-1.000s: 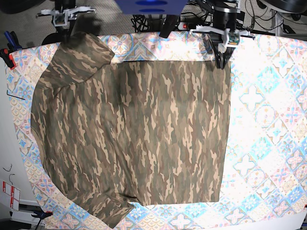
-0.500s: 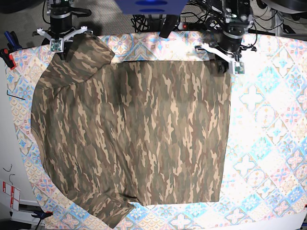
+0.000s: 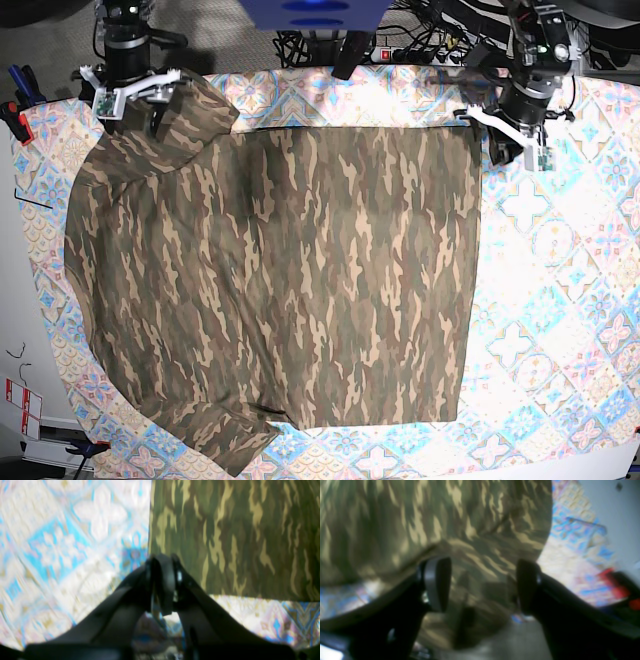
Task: Fold the T-shirt properly
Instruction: 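Lower both grippers and grasp the shirt's collar-side corners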
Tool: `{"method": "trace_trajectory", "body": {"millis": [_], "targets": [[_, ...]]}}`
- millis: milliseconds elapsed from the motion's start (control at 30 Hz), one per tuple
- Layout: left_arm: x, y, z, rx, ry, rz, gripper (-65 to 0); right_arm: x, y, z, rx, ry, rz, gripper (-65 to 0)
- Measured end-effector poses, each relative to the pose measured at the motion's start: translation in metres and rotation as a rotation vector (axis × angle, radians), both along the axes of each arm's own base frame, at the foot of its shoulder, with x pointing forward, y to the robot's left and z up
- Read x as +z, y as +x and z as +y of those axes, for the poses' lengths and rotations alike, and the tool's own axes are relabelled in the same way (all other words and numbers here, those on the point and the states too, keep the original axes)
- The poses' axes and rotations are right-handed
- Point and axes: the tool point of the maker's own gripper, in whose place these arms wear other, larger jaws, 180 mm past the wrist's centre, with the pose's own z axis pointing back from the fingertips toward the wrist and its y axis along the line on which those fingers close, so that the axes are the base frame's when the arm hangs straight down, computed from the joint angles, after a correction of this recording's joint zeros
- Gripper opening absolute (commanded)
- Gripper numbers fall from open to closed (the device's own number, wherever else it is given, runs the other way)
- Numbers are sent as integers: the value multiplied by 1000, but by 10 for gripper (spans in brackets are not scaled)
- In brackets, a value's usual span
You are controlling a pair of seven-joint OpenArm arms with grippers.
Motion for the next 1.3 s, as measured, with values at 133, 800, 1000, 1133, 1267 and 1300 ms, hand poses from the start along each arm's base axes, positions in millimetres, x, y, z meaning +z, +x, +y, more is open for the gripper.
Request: {"method": "trace_trajectory", "body": {"millis": [133, 800, 1000, 1133, 1267, 1300], "targets": [[-1, 3, 16, -45, 68, 73, -599, -11, 9, -3, -58, 151, 35, -273], [-1, 17, 11, -40, 51, 69, -599, -92, -17, -52, -230, 336, 133, -275], [-5, 15, 20, -44, 66, 89, -600, -92, -14, -44, -188, 371, 109, -276], [-25, 7, 30, -27, 59, 146, -600, -94, -15, -41, -178, 376, 142, -276], [-54, 0, 32, -32, 25, 220, -602, -95, -15, -41, -175, 380, 155, -276], [-62, -1, 32, -40, 14, 238, -603, -95, -15, -41, -175, 381, 155, -276]]}}
